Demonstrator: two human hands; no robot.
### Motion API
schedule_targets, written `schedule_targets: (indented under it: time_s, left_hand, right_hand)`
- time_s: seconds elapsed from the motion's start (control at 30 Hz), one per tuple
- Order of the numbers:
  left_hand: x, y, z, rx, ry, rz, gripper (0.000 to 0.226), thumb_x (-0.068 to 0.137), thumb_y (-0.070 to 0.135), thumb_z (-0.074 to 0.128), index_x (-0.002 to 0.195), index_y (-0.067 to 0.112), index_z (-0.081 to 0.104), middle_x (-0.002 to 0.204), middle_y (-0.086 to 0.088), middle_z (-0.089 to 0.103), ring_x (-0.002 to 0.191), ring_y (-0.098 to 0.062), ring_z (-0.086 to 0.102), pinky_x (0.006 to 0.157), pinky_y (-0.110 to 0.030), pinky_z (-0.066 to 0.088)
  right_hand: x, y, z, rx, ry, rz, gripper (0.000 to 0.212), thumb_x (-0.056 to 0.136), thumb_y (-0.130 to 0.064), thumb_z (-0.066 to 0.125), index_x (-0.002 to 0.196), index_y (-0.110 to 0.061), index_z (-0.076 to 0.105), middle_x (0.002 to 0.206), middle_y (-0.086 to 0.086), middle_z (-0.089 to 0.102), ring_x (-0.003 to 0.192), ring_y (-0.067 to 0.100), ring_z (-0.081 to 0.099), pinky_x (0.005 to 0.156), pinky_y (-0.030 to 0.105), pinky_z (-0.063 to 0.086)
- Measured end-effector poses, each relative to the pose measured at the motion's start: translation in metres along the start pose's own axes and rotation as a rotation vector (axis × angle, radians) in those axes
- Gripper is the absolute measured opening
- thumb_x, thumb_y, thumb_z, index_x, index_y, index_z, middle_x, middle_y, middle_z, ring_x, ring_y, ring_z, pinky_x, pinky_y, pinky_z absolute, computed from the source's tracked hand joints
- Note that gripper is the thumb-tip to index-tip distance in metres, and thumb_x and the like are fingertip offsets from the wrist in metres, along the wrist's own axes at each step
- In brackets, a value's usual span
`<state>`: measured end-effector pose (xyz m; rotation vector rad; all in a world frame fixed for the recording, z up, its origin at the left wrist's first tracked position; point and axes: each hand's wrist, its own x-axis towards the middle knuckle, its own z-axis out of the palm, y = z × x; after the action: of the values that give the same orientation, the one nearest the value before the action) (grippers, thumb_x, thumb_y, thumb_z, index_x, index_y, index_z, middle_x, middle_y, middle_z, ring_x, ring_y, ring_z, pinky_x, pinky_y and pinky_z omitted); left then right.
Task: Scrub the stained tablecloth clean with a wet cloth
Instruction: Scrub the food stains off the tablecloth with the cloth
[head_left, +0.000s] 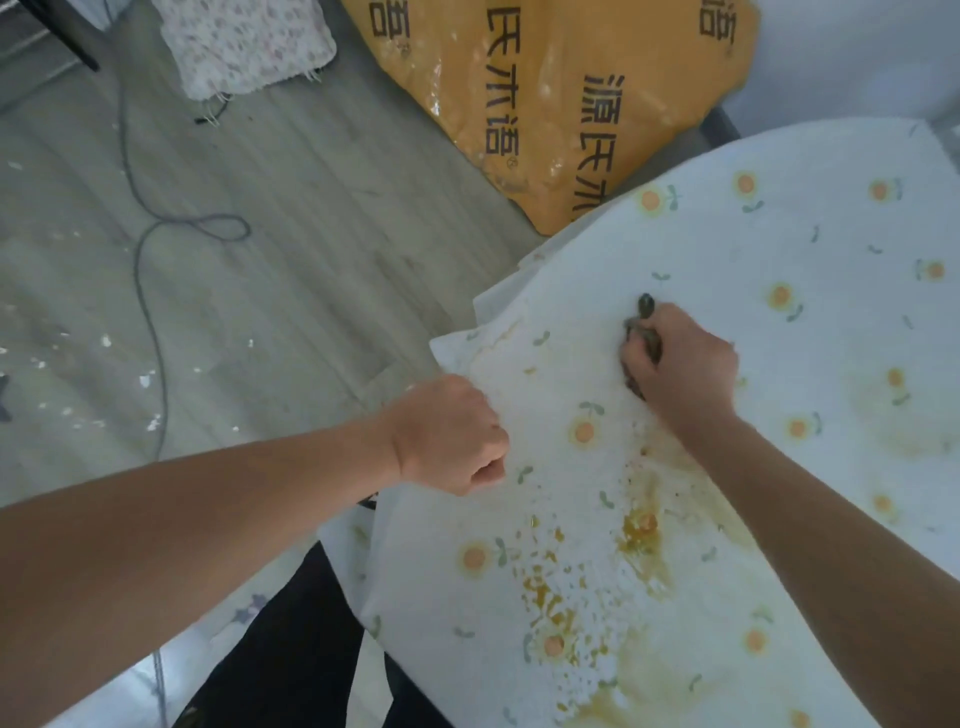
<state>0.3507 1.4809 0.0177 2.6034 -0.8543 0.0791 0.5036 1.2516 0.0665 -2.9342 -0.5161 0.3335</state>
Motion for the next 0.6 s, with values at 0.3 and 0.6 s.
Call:
schedule_targets:
  time_s: [0.3,0.6]
  left_hand:
    - [-0.003,0.0,0.009,-0.033,0.09,0.0,0.027,0.075,0.02,0.052,0.05,0.021,0.041,0.046,0.002,0.04,0.043,-0.022,0.04,0.049,-0.027,0.034]
    - [-0.003,-0.003,0.007,-0.032,0.096,0.025,0.024,0.072,0.019,0.056,0.05,0.021,0.045,0.047,0.004,0.041,0.044,-0.022,0.041,0.05,-0.026,0.034]
  right_hand:
    - [0.022,-0.117,0.041,0.045,0.065,-0.215,0.021,0.098,-0.036,0.045,0.089,-0.018,0.049,0.079,-0.002,0.054,0.06,0.024,0.052,0.054,0.032,0.038]
    - [0.009,-0.005,0.003,0.009,0.079,0.121,0.024,0.096,-0.039,0.046,0.085,-0.018,0.042,0.068,-0.002,0.053,0.061,0.03,0.056,0.058,0.035,0.043]
